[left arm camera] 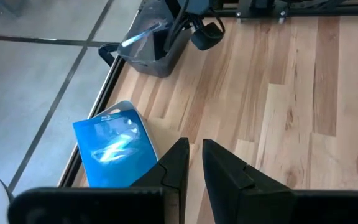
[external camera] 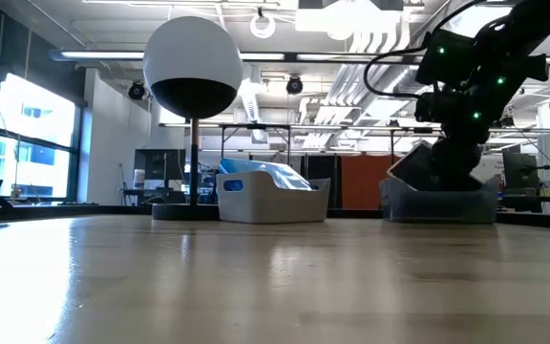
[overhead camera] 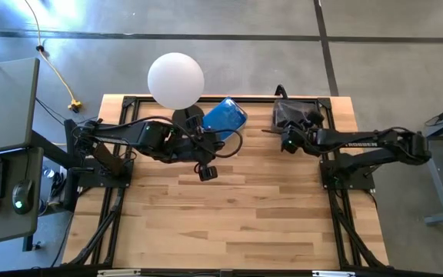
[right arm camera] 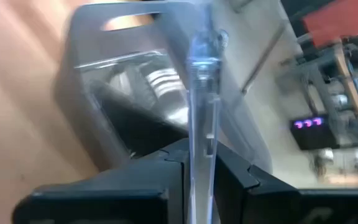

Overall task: Pick & place jewel cases by type
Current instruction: Put the black CD case into the black bin

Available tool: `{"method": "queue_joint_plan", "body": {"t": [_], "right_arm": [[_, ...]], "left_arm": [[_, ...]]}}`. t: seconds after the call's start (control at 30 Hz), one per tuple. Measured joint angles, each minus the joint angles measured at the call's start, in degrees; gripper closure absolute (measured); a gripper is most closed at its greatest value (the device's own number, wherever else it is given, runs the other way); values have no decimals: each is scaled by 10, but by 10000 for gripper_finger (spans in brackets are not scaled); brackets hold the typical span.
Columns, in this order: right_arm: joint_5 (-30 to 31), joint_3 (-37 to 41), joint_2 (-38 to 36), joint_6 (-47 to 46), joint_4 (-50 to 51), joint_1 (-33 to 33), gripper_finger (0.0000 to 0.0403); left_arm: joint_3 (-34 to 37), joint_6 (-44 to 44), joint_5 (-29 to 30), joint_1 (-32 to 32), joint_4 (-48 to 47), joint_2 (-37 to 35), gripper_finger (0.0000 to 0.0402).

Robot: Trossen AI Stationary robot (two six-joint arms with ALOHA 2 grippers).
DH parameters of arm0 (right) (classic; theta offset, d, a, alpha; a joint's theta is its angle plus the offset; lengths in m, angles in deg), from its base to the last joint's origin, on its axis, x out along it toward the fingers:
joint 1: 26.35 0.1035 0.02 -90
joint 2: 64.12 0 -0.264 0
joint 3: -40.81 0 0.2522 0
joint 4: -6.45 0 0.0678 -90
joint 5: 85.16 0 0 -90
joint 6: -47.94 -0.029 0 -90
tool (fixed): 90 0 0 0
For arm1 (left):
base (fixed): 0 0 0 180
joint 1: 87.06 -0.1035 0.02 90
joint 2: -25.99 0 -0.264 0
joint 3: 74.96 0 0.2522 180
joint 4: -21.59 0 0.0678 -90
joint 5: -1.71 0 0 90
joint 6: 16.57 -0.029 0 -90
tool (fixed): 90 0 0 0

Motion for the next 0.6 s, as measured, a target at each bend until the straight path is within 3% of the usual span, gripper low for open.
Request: {"method": "queue_joint_plan", "body": {"t": [0.17,0.43,0.6], "right_arm": [[-24,0,0,14,-8,-10,347],[-31,0,0,35,-26,-7,259],[-33,-9,-2,36,-19,24,228]], "left_arm": [[0,0,3,0,-5,0,358],[0,0,3,0,-9,0,358],[0,15,40,0,-82,0,358]]}}
